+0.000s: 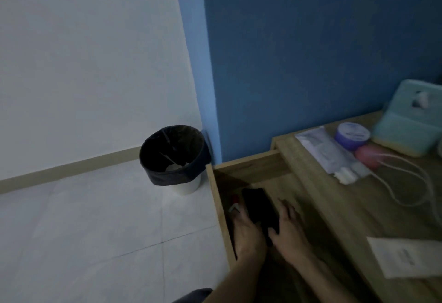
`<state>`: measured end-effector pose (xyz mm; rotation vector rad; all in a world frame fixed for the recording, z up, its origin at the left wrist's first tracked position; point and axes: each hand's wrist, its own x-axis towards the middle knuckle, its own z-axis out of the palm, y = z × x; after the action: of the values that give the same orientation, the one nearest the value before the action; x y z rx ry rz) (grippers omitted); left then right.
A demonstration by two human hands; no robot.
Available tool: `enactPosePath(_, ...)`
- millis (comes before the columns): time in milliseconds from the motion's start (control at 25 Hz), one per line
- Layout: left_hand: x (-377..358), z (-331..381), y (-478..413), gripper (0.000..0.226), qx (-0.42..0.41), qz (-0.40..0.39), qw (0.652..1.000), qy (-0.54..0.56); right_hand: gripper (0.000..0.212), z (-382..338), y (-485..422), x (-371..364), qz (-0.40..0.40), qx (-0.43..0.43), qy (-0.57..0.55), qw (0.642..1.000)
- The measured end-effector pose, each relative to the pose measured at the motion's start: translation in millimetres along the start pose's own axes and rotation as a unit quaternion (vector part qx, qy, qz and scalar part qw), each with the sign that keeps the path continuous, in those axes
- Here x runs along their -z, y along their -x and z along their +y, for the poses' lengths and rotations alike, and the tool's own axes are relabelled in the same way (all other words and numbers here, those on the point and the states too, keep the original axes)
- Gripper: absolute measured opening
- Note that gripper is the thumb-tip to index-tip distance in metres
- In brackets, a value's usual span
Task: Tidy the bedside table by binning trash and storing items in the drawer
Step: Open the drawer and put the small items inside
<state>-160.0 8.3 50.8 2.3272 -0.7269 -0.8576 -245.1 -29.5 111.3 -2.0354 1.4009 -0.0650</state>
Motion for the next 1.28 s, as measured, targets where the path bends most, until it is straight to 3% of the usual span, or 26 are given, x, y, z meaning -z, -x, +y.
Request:
enactPosePath(80, 5, 19, 16, 0.066, -0.048, 0.042, 0.997, -0.046, 0.069, 6, 27, 32, 0.102, 0.052, 0.003, 0.993)
enactPosePath(200, -1, 68, 70, 0.057, -0.201, 0.007, 0.979, -0.024, 0.058, 40, 63, 79, 0.237, 0.06, -0.056, 0.968)
enactPosePath(320, -14, 112, 128, 0.056, -0.397, -0.056, 0.915, -0.048, 0.053, 90, 91, 120, 0.35, -0.018, -0.062, 0.935)
enactPosePath(400, -32, 128, 151, 0.059, -0.425, -0.106, 0.895, -0.087, 0.045, 126, 102, 140, 0.353, -0.114, -0.031, 0.928)
enactPosePath(480, -44, 134, 159, 0.063, -0.425, -0.141, 0.877, -0.173, 0.058, 155, 110, 153, 0.302, -0.183, 0.003, 0.936)
enactPosePath(560, -54, 134, 161, 0.063, -0.433, -0.126, 0.857, -0.249, 0.085, 170, 113, 156, 0.254, -0.183, 0.006, 0.95)
enactPosePath(720, -60, 135, 155, 0.065, -0.386, -0.105, 0.864, -0.305, 0.052, 176, 110, 172, 0.249, -0.202, -0.042, 0.946)
enactPosePath(840, -51, 138, 156, 0.076, -0.401, -0.093, 0.872, -0.265, 0.052, 172, 110, 179, 0.244, -0.242, -0.052, 0.938)
enactPosePath(920, -45, 136, 153, 0.064, -0.4, -0.059, 0.878, -0.257, 0.057, 166, 109, 177, 0.264, -0.245, -0.038, 0.932)
enactPosePath(1000, -40, 132, 147, 0.06, -0.366, -0.1, 0.888, -0.258, 0.056, 150, 104, 173, 0.333, -0.2, -0.002, 0.921)
enactPosePath(1080, -28, 125, 141, 0.065, -0.313, -0.11, 0.918, -0.216, 0.041, 124, 87, 167, 0.388, -0.087, -0.005, 0.918)
enactPosePath(1200, -12, 109, 123, 0.062, -0.241, -0.104, 0.958, -0.115, 0.035, 74, 43, 158, 0.362, 0.042, -0.047, 0.93)
enactPosePath(1280, -1, 98, 109, 0.056, -0.194, -0.087, 0.973, -0.084, 0.036, 54, 7, 154, 0.319, 0.076, -0.035, 0.944)
